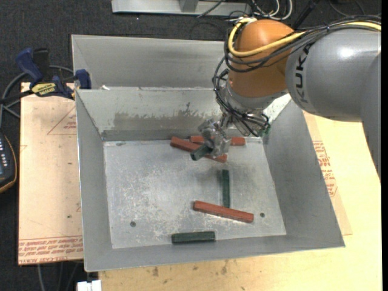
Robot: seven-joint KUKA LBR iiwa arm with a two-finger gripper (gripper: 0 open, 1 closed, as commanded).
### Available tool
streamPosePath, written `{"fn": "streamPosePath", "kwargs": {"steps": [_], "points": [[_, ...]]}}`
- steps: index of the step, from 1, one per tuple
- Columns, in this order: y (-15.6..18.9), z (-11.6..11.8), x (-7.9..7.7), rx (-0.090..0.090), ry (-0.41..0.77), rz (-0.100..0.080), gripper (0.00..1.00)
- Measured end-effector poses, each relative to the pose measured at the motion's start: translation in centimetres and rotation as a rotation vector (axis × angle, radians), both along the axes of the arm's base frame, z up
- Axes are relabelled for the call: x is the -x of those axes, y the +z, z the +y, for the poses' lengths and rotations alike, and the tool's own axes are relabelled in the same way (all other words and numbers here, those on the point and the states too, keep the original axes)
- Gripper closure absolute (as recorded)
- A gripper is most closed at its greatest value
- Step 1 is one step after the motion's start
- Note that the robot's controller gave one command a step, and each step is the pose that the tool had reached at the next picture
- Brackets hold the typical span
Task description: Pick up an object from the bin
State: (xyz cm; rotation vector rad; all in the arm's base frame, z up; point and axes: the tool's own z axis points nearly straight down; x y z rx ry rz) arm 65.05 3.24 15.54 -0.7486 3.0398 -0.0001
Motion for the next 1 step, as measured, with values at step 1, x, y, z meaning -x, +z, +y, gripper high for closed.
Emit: {"fn": "streamPosePath", "kwargs": {"steps": [1], "points": [[8.75, 0.10, 0.96, 0.001, 0.006, -0.001, 1.00]]}}
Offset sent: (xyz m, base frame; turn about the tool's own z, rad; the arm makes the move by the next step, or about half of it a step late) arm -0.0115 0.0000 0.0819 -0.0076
